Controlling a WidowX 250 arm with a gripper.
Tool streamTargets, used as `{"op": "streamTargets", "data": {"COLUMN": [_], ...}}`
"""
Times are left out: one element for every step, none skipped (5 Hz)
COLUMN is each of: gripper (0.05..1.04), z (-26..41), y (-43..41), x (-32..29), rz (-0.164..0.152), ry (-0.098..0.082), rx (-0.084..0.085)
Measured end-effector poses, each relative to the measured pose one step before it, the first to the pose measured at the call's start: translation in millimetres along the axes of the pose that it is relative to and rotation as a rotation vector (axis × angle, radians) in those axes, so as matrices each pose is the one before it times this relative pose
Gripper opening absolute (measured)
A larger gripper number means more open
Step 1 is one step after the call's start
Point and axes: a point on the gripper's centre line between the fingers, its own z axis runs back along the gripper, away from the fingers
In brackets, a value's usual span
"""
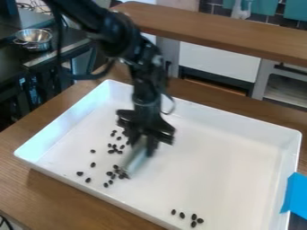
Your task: Sweep into pile
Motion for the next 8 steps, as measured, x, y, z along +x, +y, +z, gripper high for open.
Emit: {"op": "streamTargets", "data": {"gripper": [0.381, 0.381, 0.381, 0.381, 0.381, 0.381, 0.381, 0.381], "z": [-6.38, -6.26, -1.17, 7.75, 26.52, 26.18, 8.03, -2.75], "y": [53.15, 43.85, 15.85, -9.88, -33.54, -52.98, -43.9, -52.78], "x": [3.73, 1.32, -3.92, -12.31, 2.0, 0.1, -5.75, -13.95], "rz": [0.02, -0.0105, -0.0427, 0.043, 0.076, 0.0017, 0.0147, -0.0049], "ry": [-0.003, -0.0123, 0.0035, 0.051, -0.012, -0.0565, -0.0122, 0.0132], "rx": [0.0479, 0.0412, -0.0099, -0.1213, -0.1369, -0.066, -0.0019, -0.0262]}}
